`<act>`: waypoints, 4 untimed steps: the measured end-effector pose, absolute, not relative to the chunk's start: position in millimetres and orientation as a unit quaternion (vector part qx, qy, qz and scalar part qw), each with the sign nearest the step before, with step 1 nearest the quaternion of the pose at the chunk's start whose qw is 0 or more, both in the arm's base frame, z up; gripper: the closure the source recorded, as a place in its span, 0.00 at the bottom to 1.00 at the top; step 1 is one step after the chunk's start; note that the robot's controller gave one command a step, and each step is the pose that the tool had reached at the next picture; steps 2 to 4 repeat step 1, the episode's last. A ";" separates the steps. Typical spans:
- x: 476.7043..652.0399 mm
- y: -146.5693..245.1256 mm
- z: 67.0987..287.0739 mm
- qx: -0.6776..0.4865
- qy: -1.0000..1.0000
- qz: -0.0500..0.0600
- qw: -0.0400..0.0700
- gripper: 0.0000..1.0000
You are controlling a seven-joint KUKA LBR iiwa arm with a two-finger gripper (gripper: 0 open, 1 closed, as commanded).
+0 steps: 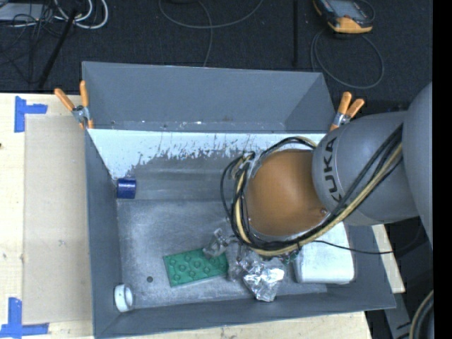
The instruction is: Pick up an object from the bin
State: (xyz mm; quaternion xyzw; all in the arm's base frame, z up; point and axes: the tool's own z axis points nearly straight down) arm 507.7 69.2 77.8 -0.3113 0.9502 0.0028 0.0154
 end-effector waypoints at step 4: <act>501.1 73.6 205.7 -0.319 0.948 0.000 0.003 1.00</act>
Offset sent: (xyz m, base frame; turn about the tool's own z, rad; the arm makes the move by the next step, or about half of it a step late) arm -0.0079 0.0030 0.1243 -0.0190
